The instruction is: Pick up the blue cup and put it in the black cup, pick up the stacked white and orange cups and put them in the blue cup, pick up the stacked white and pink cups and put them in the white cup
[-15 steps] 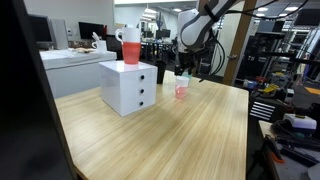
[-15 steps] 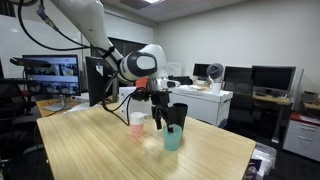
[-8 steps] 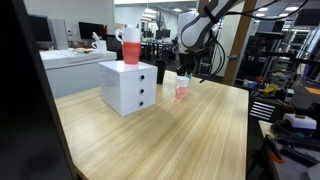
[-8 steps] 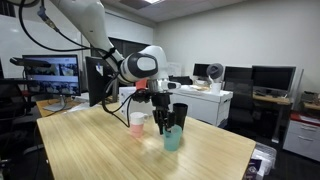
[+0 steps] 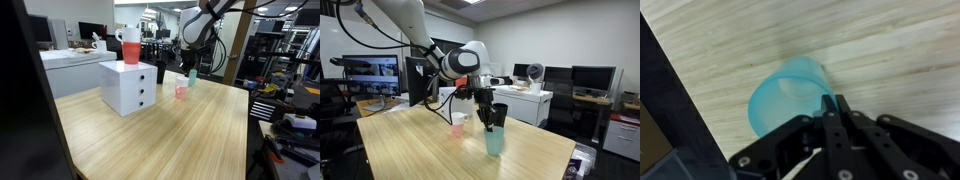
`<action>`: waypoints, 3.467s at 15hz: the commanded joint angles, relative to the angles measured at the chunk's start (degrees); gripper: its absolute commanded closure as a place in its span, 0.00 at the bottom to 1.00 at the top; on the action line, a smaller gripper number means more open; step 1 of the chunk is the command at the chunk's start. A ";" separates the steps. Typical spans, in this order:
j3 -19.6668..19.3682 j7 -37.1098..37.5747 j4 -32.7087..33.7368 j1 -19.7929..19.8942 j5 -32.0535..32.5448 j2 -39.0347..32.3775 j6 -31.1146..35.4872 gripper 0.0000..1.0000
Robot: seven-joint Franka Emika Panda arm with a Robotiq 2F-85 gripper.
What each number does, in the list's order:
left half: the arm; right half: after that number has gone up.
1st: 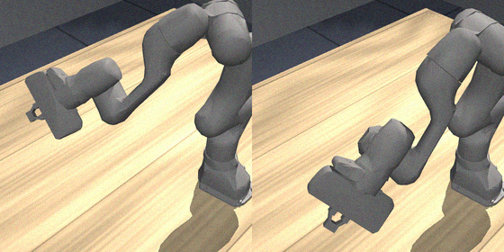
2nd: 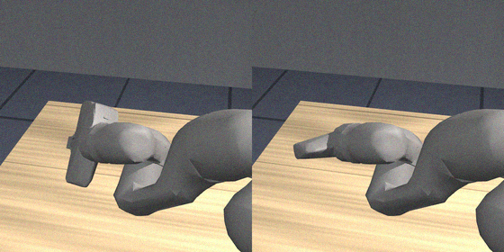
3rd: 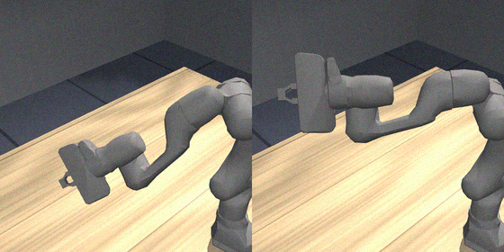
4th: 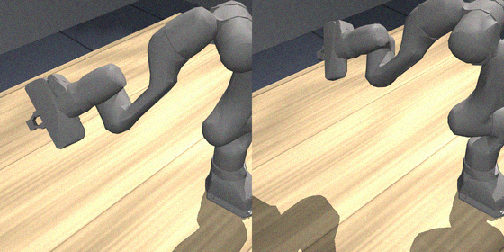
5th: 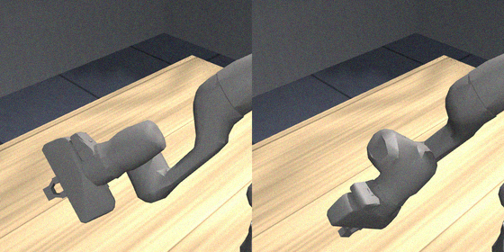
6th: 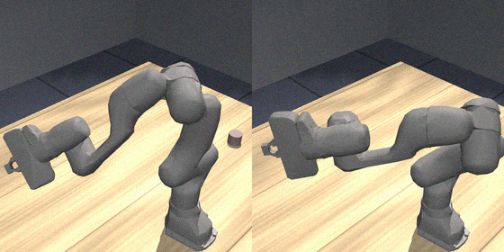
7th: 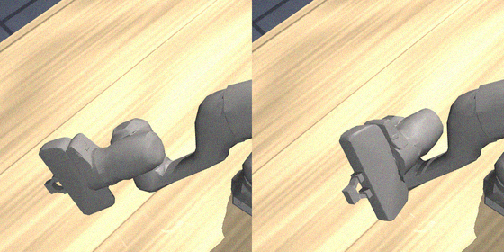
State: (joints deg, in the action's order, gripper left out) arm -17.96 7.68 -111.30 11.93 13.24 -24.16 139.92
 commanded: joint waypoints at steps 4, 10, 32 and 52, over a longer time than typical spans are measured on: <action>-1.20 -0.36 -2.16 0.08 1.63 4.32 -0.07 0.92; -0.54 -1.27 -0.27 -0.55 2.68 12.19 -6.14 0.92; 6.87 -4.09 14.16 -1.32 0.44 5.24 -0.03 0.93; 8.27 -4.71 14.35 -1.86 -1.31 -0.29 2.88 0.93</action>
State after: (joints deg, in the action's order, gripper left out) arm -9.82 5.76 -96.76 9.62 13.71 -24.07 141.30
